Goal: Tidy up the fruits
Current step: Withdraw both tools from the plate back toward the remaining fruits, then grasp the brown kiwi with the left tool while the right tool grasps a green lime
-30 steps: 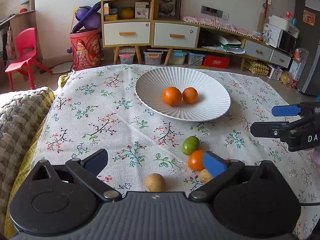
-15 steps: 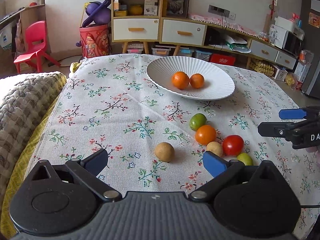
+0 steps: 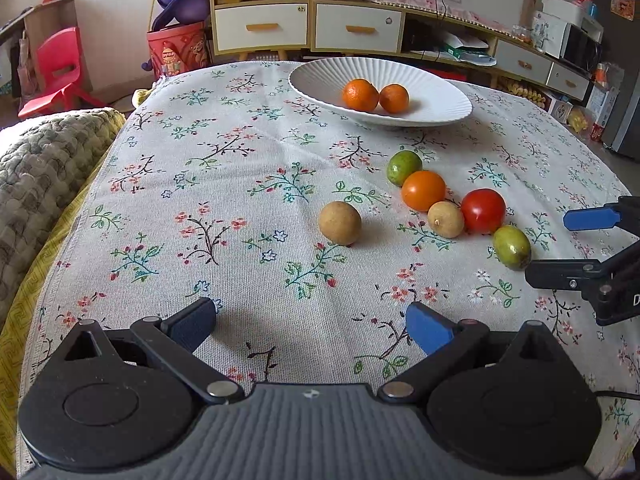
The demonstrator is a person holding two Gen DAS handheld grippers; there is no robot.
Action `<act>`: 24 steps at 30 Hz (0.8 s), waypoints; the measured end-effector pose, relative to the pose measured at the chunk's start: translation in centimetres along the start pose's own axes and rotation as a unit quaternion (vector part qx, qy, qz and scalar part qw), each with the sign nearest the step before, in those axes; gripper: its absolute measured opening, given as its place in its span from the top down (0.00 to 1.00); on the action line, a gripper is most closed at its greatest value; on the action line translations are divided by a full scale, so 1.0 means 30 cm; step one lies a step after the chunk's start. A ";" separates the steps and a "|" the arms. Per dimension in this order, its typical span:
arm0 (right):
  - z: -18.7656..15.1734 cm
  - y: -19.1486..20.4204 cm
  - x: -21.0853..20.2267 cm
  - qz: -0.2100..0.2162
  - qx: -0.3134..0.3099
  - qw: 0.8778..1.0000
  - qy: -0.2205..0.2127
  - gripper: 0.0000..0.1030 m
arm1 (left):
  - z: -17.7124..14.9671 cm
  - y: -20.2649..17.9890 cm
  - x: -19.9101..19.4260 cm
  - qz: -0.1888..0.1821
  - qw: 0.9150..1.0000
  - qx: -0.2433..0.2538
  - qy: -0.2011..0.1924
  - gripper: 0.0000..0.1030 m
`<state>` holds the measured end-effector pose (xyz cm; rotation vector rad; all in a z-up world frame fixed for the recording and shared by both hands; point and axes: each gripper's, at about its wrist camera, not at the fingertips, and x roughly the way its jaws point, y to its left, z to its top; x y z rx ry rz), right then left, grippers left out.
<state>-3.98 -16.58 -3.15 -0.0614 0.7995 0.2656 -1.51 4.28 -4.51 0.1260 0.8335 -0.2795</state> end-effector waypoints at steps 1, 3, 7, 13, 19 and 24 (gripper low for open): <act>-0.008 0.009 0.001 -0.002 -0.006 1.000 0.001 0.01 | -0.003 -0.002 0.000 0.001 1.000 0.003 -0.001 0.11; -0.018 0.022 0.004 -0.003 -0.018 1.000 0.005 0.01 | -0.007 -0.004 0.001 0.002 1.000 0.006 -0.004 0.11; -0.037 0.046 0.002 -0.011 -0.033 0.999 0.003 0.01 | -0.011 -0.009 0.006 0.003 1.000 0.011 -0.012 0.11; -0.045 0.066 -0.003 -0.010 -0.045 0.999 -0.014 0.07 | -0.008 -0.028 0.022 -0.007 0.999 0.020 -0.031 0.12; -0.034 0.073 -0.003 0.006 -0.054 0.998 -0.021 0.23 | 0.009 -0.048 0.028 -0.028 0.998 0.024 -0.048 0.31; -0.033 0.079 -0.007 0.016 -0.059 0.998 -0.025 0.35 | 0.027 -0.054 0.041 -0.035 0.998 0.018 -0.051 0.40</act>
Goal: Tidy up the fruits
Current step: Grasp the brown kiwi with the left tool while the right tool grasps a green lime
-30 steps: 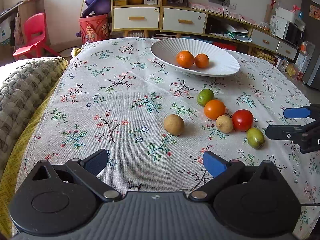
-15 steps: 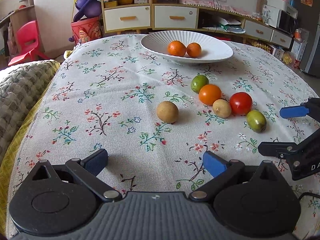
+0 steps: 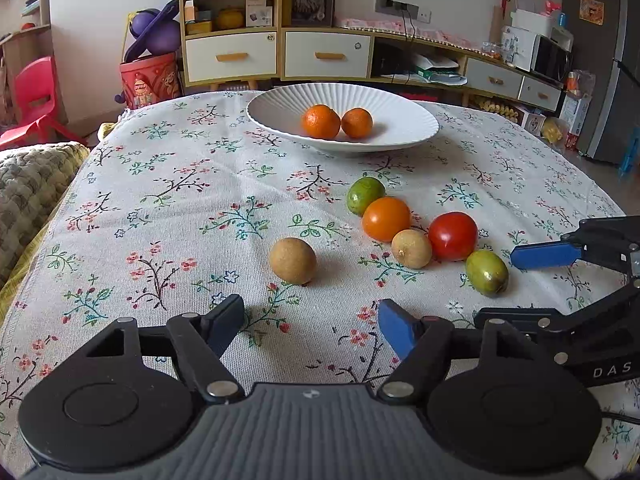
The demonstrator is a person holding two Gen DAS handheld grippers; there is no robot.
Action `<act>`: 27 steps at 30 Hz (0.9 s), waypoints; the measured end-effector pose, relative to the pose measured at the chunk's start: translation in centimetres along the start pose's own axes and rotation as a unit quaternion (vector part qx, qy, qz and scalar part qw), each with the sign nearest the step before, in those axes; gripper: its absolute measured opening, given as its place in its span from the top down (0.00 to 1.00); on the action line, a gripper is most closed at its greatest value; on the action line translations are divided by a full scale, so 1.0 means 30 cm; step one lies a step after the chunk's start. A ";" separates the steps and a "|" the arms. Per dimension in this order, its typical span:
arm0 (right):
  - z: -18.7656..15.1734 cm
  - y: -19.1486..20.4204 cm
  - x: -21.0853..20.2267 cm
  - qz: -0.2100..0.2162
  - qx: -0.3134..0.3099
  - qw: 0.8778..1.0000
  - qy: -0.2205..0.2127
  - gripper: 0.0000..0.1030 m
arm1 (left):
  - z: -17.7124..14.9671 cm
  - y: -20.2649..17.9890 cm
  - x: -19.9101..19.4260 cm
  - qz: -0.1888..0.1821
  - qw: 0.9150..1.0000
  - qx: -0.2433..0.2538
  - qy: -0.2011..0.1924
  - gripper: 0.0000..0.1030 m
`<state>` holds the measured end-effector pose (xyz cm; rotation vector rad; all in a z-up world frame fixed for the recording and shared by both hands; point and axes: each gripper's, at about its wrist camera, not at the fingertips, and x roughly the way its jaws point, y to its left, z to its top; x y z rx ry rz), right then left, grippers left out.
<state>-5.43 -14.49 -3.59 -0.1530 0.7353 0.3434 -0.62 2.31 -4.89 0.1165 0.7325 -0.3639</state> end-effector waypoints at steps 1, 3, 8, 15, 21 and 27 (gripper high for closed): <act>0.001 0.001 -0.001 0.001 -0.001 1.000 0.000 0.37 | 0.003 0.000 0.004 0.000 1.000 -0.001 -0.001 0.42; 0.005 0.002 0.001 0.004 -0.002 1.000 0.000 0.42 | 0.008 0.001 0.010 0.001 1.000 -0.006 -0.004 0.45; 0.011 0.004 0.000 0.013 -0.002 1.000 0.002 0.53 | 0.018 0.004 0.022 0.005 1.000 -0.014 -0.009 0.51; 0.020 -0.013 0.003 0.015 0.012 1.000 0.003 0.62 | 0.028 0.014 0.030 0.008 1.000 -0.024 -0.014 0.63; 0.026 -0.022 0.009 0.016 0.019 1.000 0.003 0.68 | 0.039 0.027 0.033 0.008 0.999 -0.030 -0.012 0.76; 0.029 -0.030 0.009 0.022 0.024 0.999 0.005 0.76 | 0.046 0.042 0.034 0.003 0.999 -0.040 -0.006 0.88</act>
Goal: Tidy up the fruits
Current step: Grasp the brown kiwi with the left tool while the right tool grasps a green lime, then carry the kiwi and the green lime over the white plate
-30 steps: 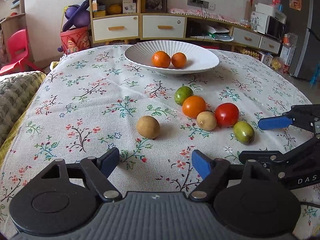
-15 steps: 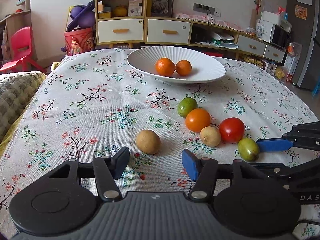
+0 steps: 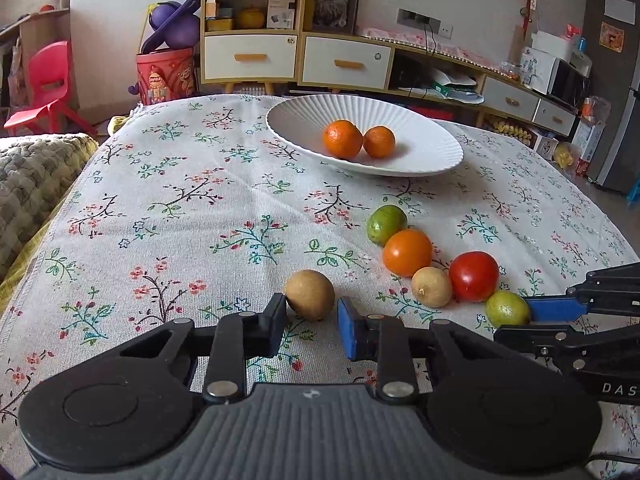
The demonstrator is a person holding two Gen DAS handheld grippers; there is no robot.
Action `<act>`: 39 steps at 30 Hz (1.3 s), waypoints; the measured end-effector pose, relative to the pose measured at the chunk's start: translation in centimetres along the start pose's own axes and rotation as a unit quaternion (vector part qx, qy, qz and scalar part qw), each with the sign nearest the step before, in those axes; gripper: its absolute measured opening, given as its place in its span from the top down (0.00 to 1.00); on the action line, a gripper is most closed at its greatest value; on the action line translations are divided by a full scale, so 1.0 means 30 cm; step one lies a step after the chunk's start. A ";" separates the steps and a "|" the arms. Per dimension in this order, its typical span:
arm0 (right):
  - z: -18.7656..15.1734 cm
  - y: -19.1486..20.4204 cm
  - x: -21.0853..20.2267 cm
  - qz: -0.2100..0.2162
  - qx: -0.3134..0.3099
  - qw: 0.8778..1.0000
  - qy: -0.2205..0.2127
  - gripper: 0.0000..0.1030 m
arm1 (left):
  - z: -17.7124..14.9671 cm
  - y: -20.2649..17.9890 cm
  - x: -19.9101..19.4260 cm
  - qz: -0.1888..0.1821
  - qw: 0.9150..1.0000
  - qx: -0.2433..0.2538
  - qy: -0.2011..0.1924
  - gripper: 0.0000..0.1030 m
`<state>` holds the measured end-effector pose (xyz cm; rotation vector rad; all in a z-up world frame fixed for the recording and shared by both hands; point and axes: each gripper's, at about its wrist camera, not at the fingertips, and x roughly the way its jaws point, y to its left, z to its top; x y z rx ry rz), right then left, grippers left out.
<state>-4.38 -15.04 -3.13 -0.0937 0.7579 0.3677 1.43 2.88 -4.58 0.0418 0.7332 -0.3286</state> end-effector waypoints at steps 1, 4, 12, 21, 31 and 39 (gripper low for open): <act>0.001 -0.001 0.000 0.000 0.001 1.000 0.000 0.76 | 0.001 0.002 0.000 0.000 1.000 -0.001 0.000 0.89; 0.001 -0.002 -0.002 0.001 0.002 1.000 0.000 0.77 | 0.002 0.004 0.001 -0.001 1.000 -0.002 0.001 0.90; 0.003 -0.009 0.000 -0.004 0.005 1.000 0.001 0.77 | 0.004 0.001 0.005 0.000 1.000 0.001 0.002 0.89; 0.007 -0.022 0.002 -0.010 0.008 1.000 0.003 0.77 | 0.010 -0.009 0.016 0.003 1.000 0.012 0.001 0.86; 0.013 -0.045 0.000 -0.021 0.019 1.000 0.002 0.77 | 0.015 -0.011 0.017 0.000 1.000 0.010 0.002 0.89; 0.026 -0.058 -0.013 -0.025 0.024 0.999 -0.008 0.77 | 0.034 -0.028 0.002 -0.011 1.000 0.013 0.006 0.89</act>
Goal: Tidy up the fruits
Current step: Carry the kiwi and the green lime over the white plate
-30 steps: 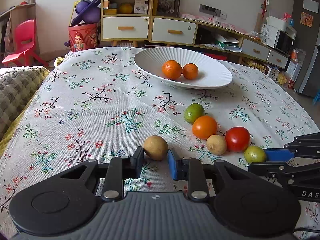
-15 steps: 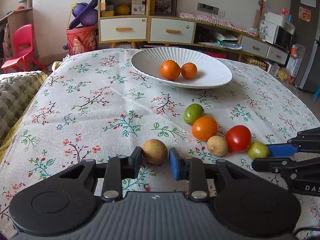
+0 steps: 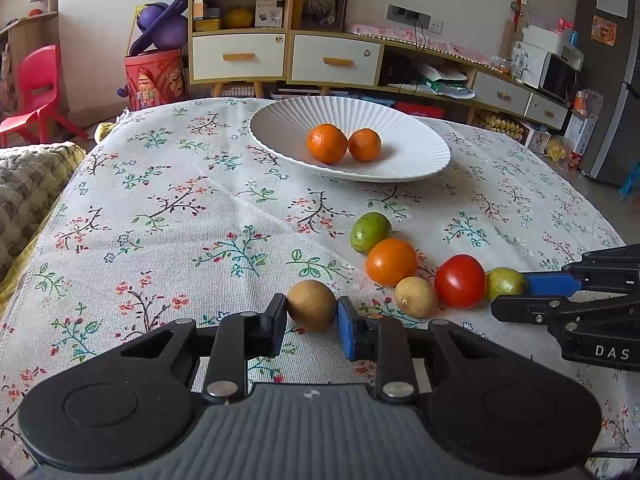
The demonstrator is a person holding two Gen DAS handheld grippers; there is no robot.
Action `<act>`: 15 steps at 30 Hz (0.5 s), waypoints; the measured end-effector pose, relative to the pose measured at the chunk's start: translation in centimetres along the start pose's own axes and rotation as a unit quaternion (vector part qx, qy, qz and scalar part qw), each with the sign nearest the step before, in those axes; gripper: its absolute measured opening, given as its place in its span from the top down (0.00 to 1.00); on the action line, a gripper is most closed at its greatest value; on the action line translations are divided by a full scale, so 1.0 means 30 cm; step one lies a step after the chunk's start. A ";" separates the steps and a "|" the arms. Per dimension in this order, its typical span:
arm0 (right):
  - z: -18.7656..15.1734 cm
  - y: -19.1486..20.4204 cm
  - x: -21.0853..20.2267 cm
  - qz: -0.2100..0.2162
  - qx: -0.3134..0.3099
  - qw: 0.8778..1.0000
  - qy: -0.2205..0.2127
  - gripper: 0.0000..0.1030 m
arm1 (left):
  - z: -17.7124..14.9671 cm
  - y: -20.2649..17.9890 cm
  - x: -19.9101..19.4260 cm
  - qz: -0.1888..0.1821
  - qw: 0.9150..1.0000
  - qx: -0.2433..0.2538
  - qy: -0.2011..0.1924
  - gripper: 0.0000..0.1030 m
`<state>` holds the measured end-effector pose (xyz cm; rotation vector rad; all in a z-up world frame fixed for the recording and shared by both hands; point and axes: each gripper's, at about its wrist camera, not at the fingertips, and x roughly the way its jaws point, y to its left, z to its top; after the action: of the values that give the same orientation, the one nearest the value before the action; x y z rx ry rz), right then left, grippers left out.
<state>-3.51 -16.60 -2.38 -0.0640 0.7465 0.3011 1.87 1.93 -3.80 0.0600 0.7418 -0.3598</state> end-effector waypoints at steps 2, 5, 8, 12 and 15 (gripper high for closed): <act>0.011 -0.005 -0.005 0.000 0.002 1.000 -0.005 0.77 | 0.010 -0.003 -0.006 -0.001 1.000 -0.003 -0.001 0.89; 0.031 -0.013 -0.010 0.000 0.006 1.000 -0.013 0.77 | 0.029 -0.009 -0.013 -0.003 1.000 -0.009 0.000 0.89; 0.058 -0.030 -0.006 -0.002 0.014 1.000 -0.021 0.77 | 0.047 -0.018 -0.019 -0.007 1.000 -0.012 -0.001 0.89; 0.090 -0.048 0.004 -0.006 0.024 0.999 -0.027 0.77 | 0.070 -0.033 -0.021 -0.013 1.000 -0.011 -0.004 0.89; 0.112 -0.057 0.009 -0.008 0.026 0.999 -0.033 0.77 | 0.085 -0.042 -0.018 -0.015 1.000 -0.011 -0.007 0.89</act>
<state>-0.60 -17.62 -0.18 -0.0107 0.6874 0.2668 2.73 0.46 -1.48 0.0258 0.7331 -0.3802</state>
